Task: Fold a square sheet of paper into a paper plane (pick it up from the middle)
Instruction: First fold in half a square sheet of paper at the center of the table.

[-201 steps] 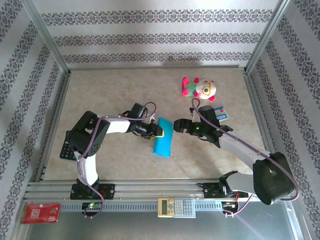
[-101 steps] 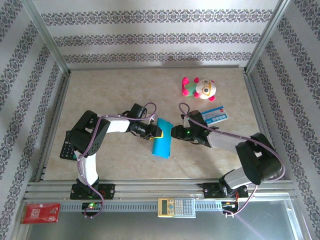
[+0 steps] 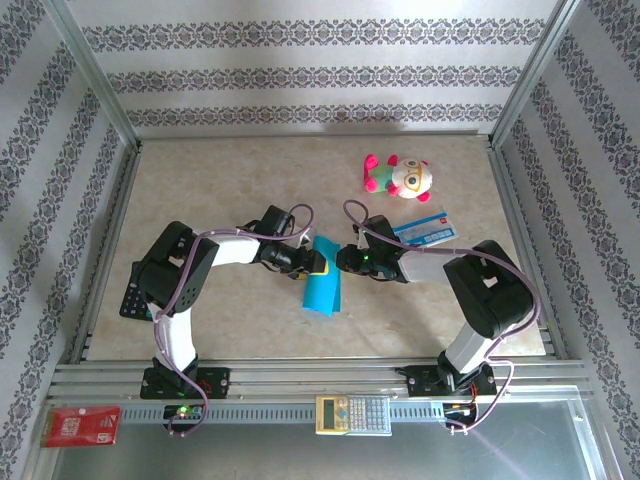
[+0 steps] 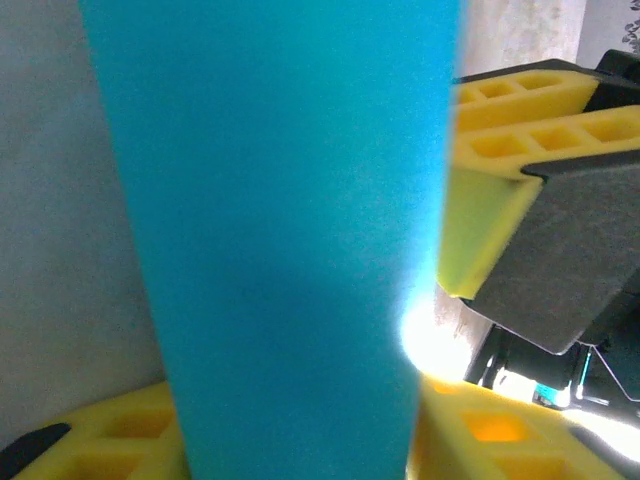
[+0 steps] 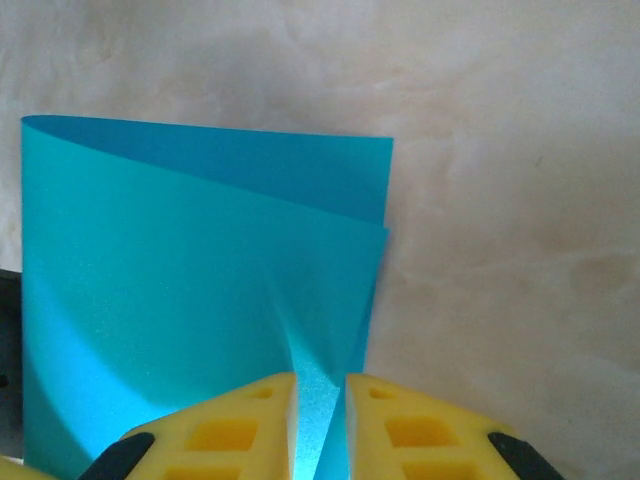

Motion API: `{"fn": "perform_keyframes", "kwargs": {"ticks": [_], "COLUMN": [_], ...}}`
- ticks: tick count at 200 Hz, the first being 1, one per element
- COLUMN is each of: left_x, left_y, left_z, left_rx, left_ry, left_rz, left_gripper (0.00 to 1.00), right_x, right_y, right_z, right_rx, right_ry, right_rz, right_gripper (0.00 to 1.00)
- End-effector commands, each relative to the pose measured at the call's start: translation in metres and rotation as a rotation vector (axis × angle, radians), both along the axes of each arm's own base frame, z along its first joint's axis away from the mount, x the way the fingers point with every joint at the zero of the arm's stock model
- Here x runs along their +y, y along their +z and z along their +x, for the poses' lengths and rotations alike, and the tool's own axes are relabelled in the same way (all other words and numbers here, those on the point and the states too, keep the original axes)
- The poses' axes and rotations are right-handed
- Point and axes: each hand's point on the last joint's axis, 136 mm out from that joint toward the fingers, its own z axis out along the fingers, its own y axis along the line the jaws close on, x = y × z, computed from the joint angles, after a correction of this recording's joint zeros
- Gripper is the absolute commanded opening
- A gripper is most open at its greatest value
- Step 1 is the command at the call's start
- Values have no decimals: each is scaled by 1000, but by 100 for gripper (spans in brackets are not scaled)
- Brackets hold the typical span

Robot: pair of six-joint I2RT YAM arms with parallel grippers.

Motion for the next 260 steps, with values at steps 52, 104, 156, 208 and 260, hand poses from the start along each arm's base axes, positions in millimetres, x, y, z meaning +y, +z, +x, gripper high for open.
{"fn": "perform_keyframes", "kwargs": {"ticks": [52,104,156,208,260], "left_x": [32,43,52,60,65], "left_y": [-21,-33,-35,-47,-50], "left_z": [0,9,13,13,17], "left_rx": [-16,-30,-37,-11,-13], "left_ry": [41,169,296,366,425], "left_rz": [213,386,502,591,609], "left_gripper": [47,41,44,43,51], "right_x": [14,13,-3,-21,-23], "right_y": [-3,5,25,31,30], "right_z": [16,16,11,9,2], "right_rx": [-19,-31,-65,-71,-48], "right_ry": [3,-4,-26,-45,-35], "right_rz": [5,25,53,64,89], "right_gripper": [19,22,25,26,26]}}
